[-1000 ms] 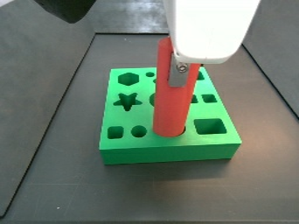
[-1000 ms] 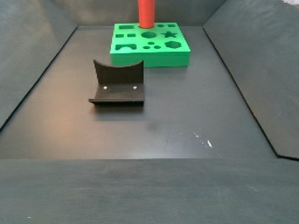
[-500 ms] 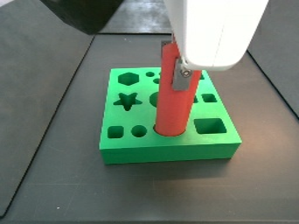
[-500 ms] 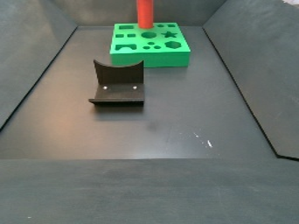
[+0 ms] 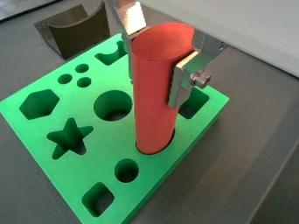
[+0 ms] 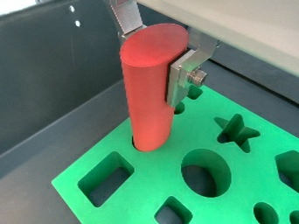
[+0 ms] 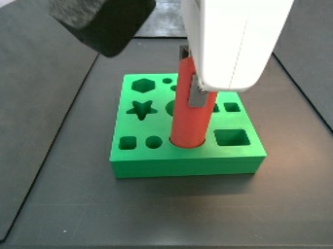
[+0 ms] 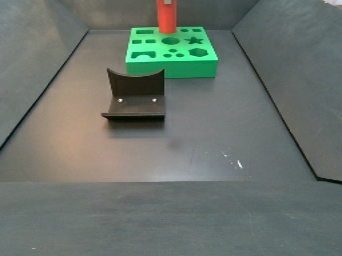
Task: Insert the oval object.
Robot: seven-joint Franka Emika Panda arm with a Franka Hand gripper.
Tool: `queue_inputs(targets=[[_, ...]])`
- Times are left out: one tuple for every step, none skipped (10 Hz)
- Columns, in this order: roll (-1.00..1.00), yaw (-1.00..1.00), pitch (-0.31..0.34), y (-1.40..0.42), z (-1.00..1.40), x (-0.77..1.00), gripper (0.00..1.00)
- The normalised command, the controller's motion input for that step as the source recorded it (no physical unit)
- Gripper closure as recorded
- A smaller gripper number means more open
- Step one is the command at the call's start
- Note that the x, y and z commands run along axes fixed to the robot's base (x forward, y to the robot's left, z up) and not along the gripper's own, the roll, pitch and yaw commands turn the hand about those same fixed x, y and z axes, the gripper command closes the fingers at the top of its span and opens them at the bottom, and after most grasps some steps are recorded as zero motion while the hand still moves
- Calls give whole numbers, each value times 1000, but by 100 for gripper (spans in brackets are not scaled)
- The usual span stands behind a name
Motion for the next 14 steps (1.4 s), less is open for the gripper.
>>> queue_inputs(targets=[[0, -6, -39, 89, -220, 0, 100], [-7, 0, -57, 60, -220, 0, 100], [-26, 0, -69, 40, -217, 0, 100], [-33, 0, -74, 37, -220, 0, 100], [-33, 0, -74, 34, -206, 0, 100], [-30, 0, -66, 37, -186, 0, 100], [-19, 0, -53, 34, -163, 0, 100], [-7, 0, -44, 29, -160, 0, 100], [0, 0, -36, 6, -169, 0, 100], [0, -3, -20, 0, -194, 0, 100], [0, -11, 0, 0, -209, 0, 100], [0, -23, 0, 0, -203, 0, 100], [-17, 0, 0, 0, 0, 0, 100], [0, 0, 0, 0, 0, 0, 100]])
